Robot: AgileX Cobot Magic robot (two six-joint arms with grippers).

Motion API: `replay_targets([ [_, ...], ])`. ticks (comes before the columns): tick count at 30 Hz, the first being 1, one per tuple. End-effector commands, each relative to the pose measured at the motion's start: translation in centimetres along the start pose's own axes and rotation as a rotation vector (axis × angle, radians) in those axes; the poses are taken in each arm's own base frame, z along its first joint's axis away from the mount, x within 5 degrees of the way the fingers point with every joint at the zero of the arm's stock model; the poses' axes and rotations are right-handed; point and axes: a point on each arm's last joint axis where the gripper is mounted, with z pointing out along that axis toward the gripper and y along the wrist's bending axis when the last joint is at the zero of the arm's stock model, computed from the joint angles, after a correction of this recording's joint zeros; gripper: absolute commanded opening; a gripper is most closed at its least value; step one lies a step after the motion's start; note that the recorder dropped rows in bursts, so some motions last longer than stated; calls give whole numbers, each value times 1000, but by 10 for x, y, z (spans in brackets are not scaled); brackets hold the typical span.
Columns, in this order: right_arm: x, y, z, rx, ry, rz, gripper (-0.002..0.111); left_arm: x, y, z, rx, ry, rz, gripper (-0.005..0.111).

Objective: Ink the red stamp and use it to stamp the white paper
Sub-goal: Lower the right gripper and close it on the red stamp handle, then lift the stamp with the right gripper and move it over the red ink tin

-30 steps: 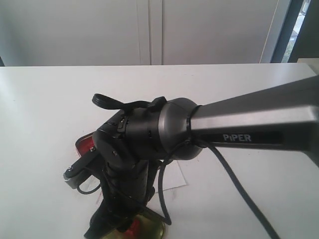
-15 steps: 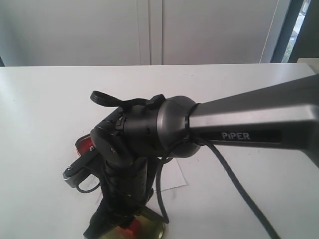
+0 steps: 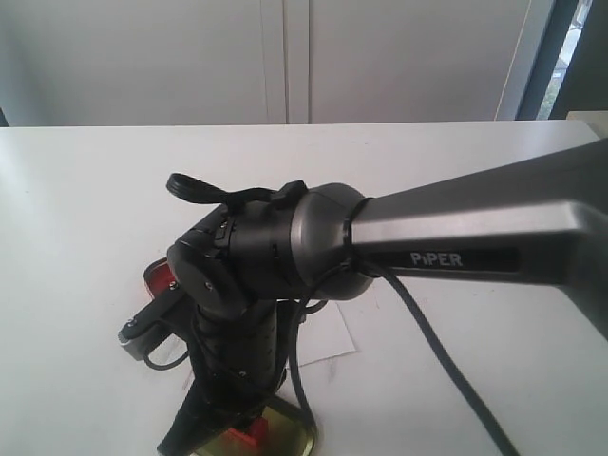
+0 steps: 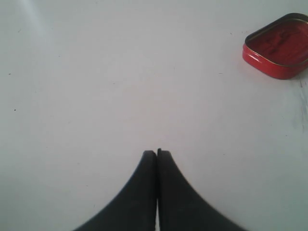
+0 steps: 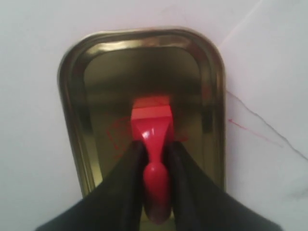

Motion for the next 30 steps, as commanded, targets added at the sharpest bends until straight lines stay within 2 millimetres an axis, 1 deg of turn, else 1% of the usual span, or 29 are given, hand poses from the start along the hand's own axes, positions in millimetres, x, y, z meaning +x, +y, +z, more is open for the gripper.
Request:
replay_targets([
  [1, -1, 0, 0, -5, -4, 8, 18, 3, 0, 1, 0, 11, -7, 0],
  [4, -2, 0, 0, -5, -8, 8, 15, 3, 0, 1, 0, 11, -7, 0],
  [8, -2, 0, 0, -5, -8, 8, 0, 3, 0, 1, 0, 11, -7, 0],
  [15, -1, 0, -2, -3, -6, 7, 0, 3, 0, 1, 0, 11, -7, 0],
  [21, -2, 0, -17, -3, -42, 5, 0, 3, 0, 1, 0, 11, -7, 0],
  [30, 0, 0, -30, -4, -67, 8, 0, 3, 0, 1, 0, 11, -7, 0],
])
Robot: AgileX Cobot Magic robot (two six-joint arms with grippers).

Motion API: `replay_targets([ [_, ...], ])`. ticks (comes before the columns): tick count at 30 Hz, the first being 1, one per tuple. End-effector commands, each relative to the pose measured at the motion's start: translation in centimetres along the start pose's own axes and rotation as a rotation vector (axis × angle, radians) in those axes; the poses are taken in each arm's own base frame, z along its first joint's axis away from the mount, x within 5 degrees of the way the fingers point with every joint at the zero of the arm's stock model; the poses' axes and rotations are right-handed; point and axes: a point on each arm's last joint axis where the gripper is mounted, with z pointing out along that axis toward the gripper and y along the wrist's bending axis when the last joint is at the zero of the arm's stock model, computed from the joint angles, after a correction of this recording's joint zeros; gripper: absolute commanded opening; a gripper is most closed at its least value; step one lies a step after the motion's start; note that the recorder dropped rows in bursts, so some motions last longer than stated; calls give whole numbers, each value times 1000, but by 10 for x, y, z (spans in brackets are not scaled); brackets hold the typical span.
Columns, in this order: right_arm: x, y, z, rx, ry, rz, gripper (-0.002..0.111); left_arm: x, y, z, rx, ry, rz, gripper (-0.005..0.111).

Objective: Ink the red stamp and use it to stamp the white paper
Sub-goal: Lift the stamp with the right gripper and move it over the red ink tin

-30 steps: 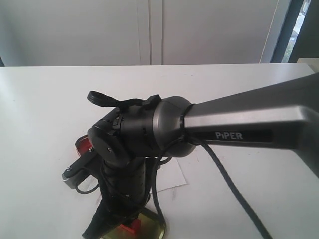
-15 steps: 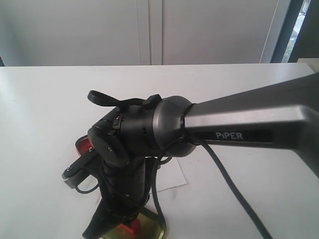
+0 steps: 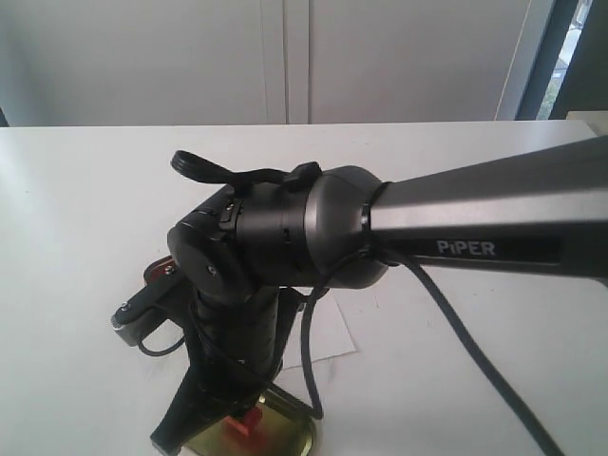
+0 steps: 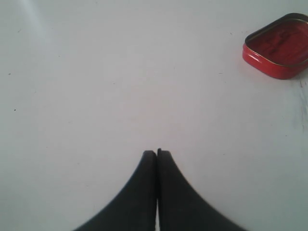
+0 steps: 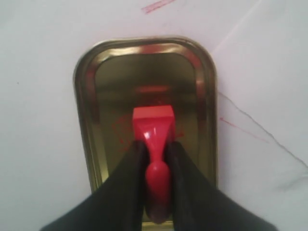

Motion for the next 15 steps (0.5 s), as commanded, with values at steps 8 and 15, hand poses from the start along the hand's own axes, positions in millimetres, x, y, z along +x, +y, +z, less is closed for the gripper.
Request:
replay_targets([
  [8, -1, -5, -30, 9, -69, -20, 0, 3, 0, 1, 0, 11, -7, 0],
  [15, -8, -37, -45, 28, -107, 13, 0, 3, 0, 1, 0, 11, -7, 0],
])
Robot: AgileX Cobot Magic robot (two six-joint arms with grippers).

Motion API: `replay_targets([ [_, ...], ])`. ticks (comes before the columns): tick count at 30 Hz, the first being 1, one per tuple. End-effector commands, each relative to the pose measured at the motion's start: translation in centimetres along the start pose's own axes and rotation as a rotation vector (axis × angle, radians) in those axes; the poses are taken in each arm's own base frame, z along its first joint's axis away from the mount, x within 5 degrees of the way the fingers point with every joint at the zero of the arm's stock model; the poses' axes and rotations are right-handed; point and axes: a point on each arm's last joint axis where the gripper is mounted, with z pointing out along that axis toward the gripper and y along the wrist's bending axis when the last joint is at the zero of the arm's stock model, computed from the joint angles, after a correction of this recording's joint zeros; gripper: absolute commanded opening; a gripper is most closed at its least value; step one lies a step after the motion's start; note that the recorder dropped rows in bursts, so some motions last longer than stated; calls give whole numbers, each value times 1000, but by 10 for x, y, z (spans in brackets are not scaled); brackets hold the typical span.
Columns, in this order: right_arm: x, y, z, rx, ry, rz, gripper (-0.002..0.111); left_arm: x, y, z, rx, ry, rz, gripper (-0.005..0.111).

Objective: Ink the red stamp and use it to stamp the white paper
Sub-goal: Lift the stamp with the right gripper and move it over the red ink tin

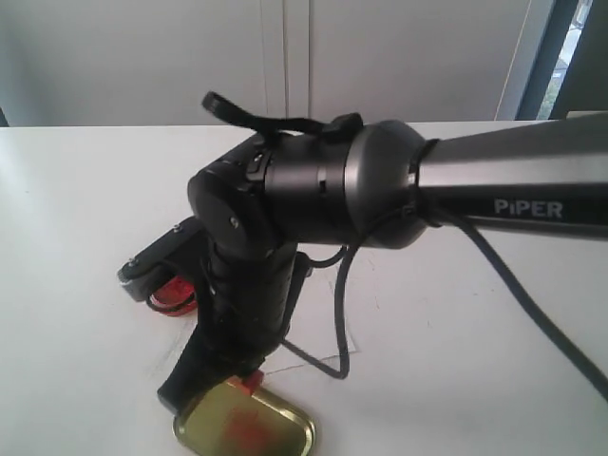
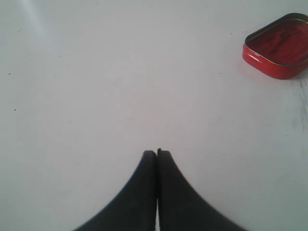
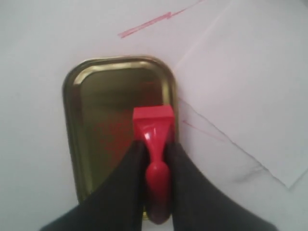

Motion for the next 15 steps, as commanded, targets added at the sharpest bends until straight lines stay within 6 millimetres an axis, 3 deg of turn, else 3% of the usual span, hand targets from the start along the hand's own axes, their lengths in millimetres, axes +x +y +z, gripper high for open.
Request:
replay_targets([
  [1, -8, -24, -18, 20, -40, 21, 0, 3, 0, 1, 0, 11, -7, 0],
  [9, -27, -59, -47, 44, -92, 45, 0, 3, 0, 1, 0, 11, -7, 0],
  [15, -48, -84, -44, 64, -123, 60, 0, 3, 0, 1, 0, 11, -7, 0],
])
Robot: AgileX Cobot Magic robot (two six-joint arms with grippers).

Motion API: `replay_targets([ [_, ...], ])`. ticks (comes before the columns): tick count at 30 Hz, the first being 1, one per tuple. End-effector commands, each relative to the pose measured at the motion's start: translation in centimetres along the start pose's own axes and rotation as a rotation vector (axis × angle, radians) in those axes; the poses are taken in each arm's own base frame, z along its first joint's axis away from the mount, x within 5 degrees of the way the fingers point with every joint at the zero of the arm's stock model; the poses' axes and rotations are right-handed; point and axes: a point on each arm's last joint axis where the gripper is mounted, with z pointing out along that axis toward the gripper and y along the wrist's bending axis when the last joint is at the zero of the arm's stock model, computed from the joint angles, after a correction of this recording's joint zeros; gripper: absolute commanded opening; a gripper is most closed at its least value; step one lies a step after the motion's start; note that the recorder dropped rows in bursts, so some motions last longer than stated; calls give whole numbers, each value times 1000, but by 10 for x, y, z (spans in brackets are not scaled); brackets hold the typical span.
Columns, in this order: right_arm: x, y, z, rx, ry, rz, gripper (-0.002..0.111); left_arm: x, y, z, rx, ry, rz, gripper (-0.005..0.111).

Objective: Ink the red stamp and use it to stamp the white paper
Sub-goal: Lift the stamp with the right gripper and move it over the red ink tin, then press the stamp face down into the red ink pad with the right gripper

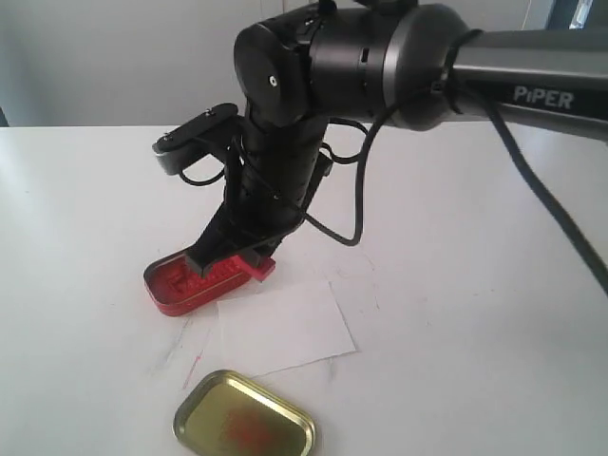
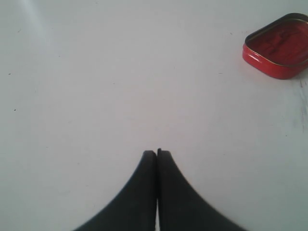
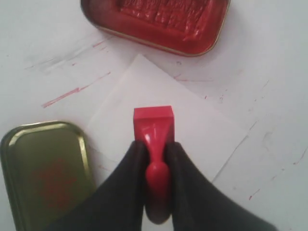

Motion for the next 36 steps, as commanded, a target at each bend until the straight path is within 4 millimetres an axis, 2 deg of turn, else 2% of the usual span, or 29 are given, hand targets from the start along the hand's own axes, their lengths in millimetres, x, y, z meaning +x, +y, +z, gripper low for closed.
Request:
replay_targets([
  [1, -15, -16, 2, 6, -9, -2, 0, 3, 0, 1, 0, 11, -7, 0],
  [4, -30, -18, 12, 4, 0, -34, 0, 3, 0, 1, 0, 11, -7, 0],
  [9, -54, -22, 39, 3, 7, -76, 0, 3, 0, 1, 0, 11, -7, 0],
  [16, -69, -24, 66, 6, -8, -110, 0, 3, 0, 1, 0, 11, -7, 0],
  [30, -69, -26, 102, 5, 33, -119, 0, 3, 0, 1, 0, 11, -7, 0],
  [36, -68, -29, 103, 6, 35, -121, 0, 3, 0, 1, 0, 11, -7, 0],
])
